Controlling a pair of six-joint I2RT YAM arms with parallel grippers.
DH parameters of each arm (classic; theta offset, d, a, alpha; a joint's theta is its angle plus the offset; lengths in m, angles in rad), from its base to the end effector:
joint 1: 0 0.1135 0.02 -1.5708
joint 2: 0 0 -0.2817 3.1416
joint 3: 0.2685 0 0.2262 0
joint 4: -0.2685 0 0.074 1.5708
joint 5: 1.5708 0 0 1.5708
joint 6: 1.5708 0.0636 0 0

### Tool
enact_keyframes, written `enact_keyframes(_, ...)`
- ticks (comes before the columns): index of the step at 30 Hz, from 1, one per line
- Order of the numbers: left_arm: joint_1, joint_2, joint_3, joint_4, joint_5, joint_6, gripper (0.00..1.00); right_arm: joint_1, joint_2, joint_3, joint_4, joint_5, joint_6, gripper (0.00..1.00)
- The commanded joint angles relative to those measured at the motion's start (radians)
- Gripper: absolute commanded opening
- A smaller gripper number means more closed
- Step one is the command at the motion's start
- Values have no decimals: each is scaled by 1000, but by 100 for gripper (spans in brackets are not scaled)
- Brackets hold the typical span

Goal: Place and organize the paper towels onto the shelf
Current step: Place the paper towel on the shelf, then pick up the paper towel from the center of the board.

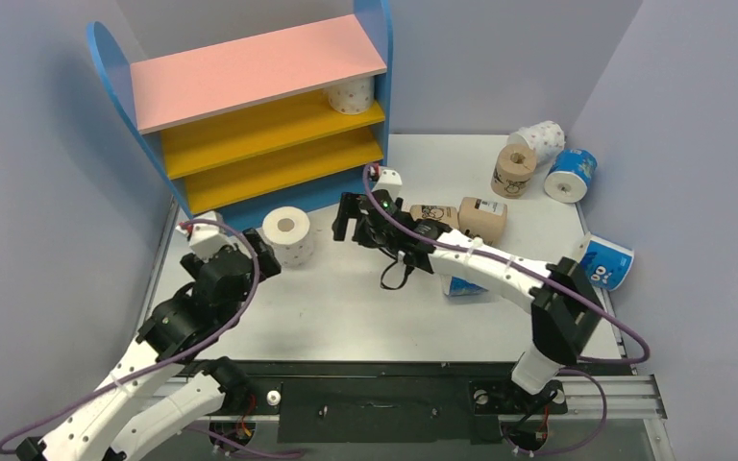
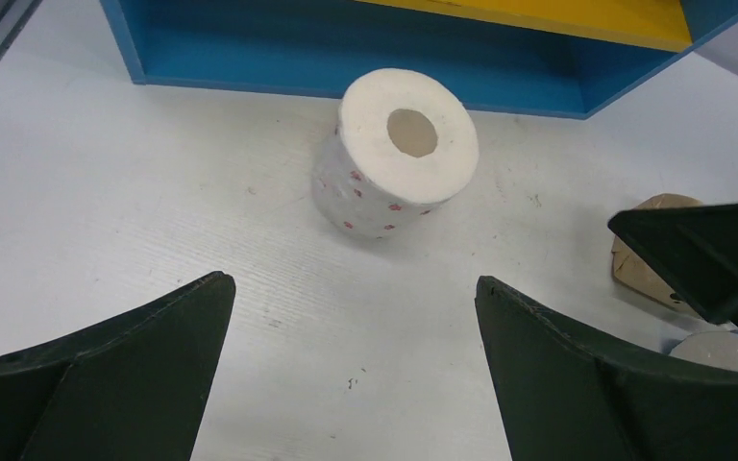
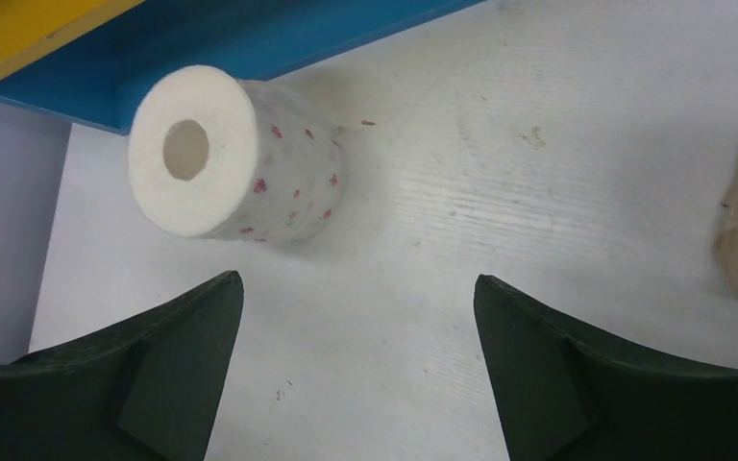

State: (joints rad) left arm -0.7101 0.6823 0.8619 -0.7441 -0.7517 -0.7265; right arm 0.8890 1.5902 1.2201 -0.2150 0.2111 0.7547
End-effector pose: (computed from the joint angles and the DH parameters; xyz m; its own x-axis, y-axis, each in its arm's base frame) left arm 0.1095 -0.0368 0.3247 -0.3290 -0.3571 -0.8742 -0.2405 0.9269 -0.2881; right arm 0.2398 0.2743 0.2970 -0.6982 0.2027 -0.6866 -0.2344 0.8415 0.4868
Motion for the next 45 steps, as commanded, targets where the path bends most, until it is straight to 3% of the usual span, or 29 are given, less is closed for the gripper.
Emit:
enact_keyframes(1, 25, -123, -46, -58, -48, -79, 96, 4, 143, 219, 33, -132, 23, 85)
enact_keyframes(7, 40, -158, -64, -143, -79, -144, 96, 2, 320, 443, -100, -160, -17, 84)
enact_keyframes(15, 40, -201, -117, -123, -47, -142, 96, 0, 484, 665, -243, -184, -70, 82)
enact_keyframes(36, 41, -223, -174, -67, 34, -147, 96, 14, 669, 881, -351, -215, -88, 81)
enact_keyframes(45, 41, -226, -189, -44, 41, -147, 96, 13, 710, 911, -384, -168, -85, 75)
